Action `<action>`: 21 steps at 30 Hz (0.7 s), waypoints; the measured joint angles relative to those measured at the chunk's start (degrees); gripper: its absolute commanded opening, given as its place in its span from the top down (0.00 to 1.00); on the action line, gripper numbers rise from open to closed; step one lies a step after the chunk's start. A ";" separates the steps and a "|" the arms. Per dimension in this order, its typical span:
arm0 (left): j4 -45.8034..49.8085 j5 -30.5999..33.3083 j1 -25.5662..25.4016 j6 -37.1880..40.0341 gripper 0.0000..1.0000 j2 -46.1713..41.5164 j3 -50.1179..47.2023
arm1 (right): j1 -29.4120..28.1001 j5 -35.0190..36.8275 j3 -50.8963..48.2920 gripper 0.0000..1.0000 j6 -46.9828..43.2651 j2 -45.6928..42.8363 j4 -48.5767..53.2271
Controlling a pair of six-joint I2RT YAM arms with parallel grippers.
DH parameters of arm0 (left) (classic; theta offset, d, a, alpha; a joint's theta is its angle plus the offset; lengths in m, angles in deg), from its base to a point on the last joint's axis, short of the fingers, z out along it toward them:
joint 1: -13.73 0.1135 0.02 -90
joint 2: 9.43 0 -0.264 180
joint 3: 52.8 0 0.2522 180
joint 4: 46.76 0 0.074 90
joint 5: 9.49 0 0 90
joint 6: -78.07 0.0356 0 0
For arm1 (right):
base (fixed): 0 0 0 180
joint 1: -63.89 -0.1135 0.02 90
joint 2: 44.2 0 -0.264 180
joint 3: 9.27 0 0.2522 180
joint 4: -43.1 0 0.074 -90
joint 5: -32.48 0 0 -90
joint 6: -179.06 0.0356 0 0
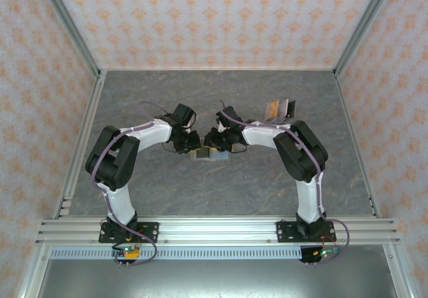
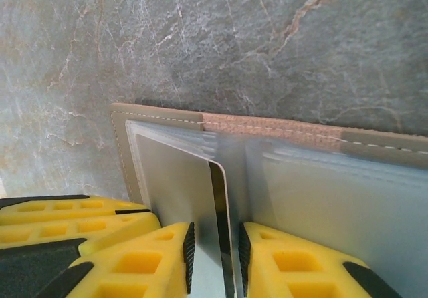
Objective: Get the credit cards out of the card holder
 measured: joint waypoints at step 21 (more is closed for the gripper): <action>0.02 1.16 -0.35 -0.92 0.88 0.22 0.11 | 2.01 -4.96 -7.21 0.93 1.27 -2.97 -9.62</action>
